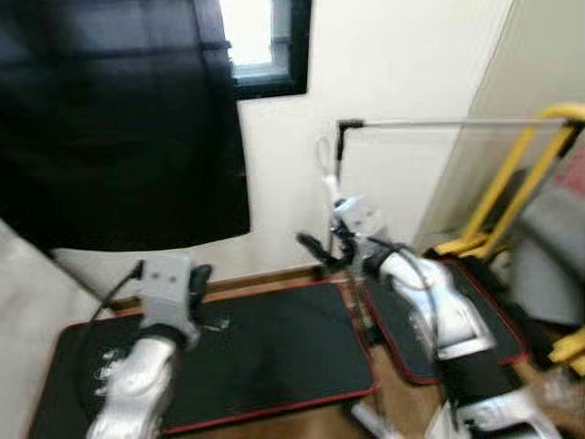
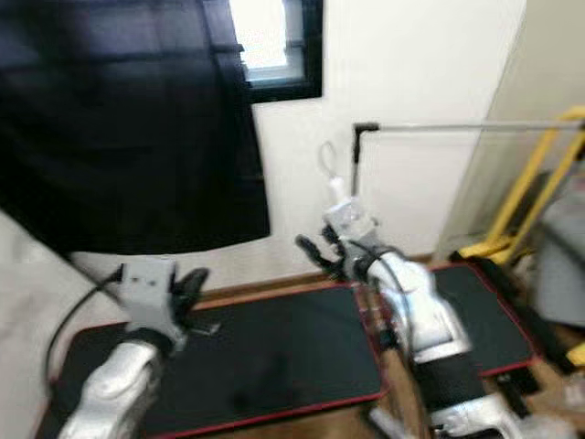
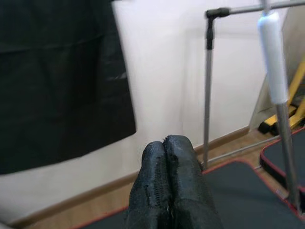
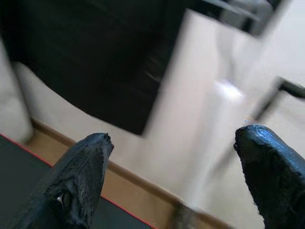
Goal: Sweep floor
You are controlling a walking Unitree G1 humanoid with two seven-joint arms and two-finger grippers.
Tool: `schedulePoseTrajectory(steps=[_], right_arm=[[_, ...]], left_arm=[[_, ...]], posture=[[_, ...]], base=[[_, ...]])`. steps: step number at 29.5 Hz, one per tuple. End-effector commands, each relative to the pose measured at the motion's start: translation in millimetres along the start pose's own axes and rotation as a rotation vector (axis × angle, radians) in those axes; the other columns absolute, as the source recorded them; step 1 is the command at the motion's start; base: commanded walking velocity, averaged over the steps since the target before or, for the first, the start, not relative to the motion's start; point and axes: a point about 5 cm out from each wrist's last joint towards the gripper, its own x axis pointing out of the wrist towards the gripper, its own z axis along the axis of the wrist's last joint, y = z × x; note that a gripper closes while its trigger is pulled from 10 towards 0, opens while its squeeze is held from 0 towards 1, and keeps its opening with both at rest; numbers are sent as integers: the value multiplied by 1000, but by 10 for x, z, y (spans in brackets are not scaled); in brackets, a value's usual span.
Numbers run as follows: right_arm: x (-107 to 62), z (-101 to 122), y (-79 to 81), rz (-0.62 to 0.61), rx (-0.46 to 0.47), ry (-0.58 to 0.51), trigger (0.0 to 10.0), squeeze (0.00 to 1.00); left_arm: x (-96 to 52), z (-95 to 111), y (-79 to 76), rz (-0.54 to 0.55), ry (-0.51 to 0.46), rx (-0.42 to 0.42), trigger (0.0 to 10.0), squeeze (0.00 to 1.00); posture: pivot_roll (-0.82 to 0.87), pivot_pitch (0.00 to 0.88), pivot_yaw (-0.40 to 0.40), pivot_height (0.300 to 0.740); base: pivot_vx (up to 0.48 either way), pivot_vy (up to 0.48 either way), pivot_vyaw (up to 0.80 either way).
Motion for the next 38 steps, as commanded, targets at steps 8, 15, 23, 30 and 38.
schedulePoseTrajectory(steps=[8,15,23,30,38], right_arm=[[-1,6,-34,-23,13,60,10000,0],[152,2,1,-68,51,102,10000,0],[495,115,-124,-131,58,122,10000,0],[644,205,-45,-73,53,105,10000,0],[764,292,-111,-119,29,88,10000,0]], left_arm=[[-81,24,-136,-98,19,-19,10000,0],[-210,69,-192,-120,28,-48,10000,0],[-338,189,-356,-255,13,-124,10000,0],[-413,248,-435,-266,6,-150,10000,0],[-566,320,-516,-261,3,-213,10000,0]], posture=[[-28,34,-46,740],[5,86,-44,740],[46,168,-59,740],[66,197,-73,740],[78,252,-96,740]], base=[[0,0,0],[0,0,0],[0,0,0],[0,0,0],[0,0,0]])
